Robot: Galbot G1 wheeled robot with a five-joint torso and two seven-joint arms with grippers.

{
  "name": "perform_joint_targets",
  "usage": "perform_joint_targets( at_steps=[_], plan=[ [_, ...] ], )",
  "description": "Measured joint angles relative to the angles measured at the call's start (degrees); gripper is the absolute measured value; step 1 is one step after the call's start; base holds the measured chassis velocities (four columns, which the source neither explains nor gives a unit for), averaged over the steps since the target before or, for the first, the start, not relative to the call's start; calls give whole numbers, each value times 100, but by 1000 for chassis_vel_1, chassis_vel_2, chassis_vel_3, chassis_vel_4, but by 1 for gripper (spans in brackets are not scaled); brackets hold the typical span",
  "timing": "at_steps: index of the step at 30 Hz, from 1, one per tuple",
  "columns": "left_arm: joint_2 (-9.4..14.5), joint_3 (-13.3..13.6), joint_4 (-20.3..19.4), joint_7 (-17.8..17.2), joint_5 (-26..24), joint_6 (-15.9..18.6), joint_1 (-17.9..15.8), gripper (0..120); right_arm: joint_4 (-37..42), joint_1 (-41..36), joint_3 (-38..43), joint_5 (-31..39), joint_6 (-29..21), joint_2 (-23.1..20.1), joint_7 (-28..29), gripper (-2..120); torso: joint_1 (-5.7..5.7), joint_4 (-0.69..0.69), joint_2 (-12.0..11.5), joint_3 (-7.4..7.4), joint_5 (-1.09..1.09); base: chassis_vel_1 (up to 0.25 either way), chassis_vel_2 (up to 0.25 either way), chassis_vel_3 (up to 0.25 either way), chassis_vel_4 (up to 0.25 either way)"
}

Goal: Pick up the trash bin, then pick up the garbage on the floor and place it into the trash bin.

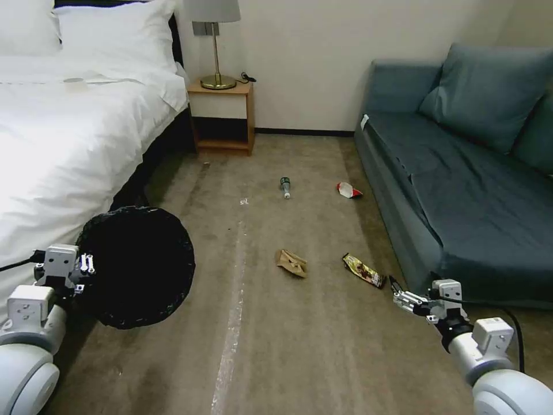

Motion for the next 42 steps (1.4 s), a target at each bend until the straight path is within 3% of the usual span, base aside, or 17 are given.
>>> perform_joint_targets(
  at_steps=[42],
  plan=[
    [15, -34, 27, 119, 2, -160, 7, 4, -107, -22, -43, -114, 72, 82, -78, 100, 0, 0, 0, 0, 0, -86, 85, 86, -89]
  ],
)
